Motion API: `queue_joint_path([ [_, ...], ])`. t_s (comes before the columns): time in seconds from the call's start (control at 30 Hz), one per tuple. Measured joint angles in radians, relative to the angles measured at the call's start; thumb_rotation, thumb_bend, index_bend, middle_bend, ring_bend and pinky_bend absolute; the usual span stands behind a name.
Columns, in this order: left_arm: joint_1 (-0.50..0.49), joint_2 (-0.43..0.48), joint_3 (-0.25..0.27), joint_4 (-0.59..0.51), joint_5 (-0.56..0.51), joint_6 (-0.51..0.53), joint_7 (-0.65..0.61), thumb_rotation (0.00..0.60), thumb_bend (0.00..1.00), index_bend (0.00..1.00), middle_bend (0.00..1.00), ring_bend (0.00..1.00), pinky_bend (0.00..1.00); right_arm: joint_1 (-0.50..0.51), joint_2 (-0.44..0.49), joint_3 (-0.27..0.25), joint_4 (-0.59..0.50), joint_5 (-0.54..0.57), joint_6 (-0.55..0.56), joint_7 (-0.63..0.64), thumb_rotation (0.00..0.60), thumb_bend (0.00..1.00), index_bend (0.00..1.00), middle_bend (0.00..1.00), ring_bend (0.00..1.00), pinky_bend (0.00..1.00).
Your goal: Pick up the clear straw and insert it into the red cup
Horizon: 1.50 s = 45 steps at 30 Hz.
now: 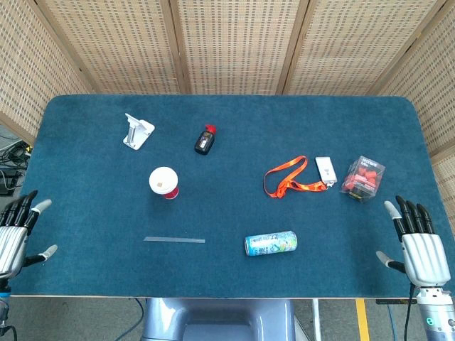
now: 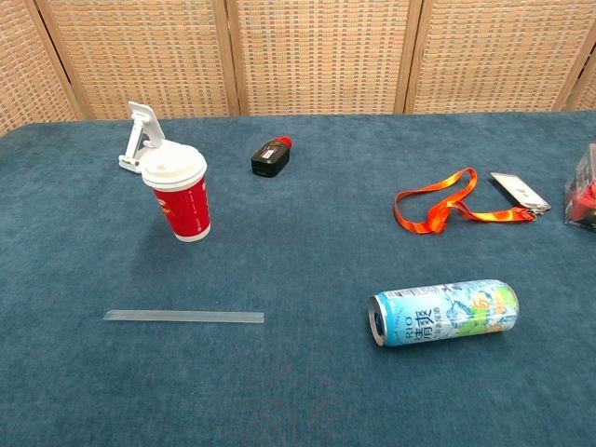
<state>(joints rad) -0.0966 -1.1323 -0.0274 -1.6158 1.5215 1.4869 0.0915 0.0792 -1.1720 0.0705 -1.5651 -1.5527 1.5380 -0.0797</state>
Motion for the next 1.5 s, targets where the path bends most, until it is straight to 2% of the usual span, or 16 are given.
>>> queue_joint_path([
  [0.87,0.003,-0.004,0.0,0.007,0.028,0.029,-0.018,0.6,0.12,0.0,0.0,0.0,0.0,-0.003,0.008,-0.001,-0.015,0.013,-0.01,-0.005,0.6,0.07,0.1,0.0,0.0,0.0],
  [1.2,-0.028,-0.031,-0.006,0.05,0.126,0.06,-0.058,0.6,0.12,0.0,0.0,0.0,0.0,-0.002,0.011,0.005,-0.014,0.025,-0.013,0.007,0.6,0.07,0.1,0.0,0.0,0.0],
  [1.3,-0.059,-0.049,-0.009,0.076,0.17,0.06,-0.072,0.6,0.12,0.04,0.0,0.0,0.0,-0.003,0.011,0.006,-0.014,0.026,-0.012,0.008,0.6,0.07,0.1,0.0,0.0,0.0],
  [1.5,-0.124,-0.065,-0.008,0.067,0.203,-0.013,-0.08,0.6,0.22,0.23,0.0,0.0,0.0,-0.004,0.015,0.011,-0.015,0.034,-0.01,0.018,0.6,0.07,0.11,0.0,0.0,0.0],
])
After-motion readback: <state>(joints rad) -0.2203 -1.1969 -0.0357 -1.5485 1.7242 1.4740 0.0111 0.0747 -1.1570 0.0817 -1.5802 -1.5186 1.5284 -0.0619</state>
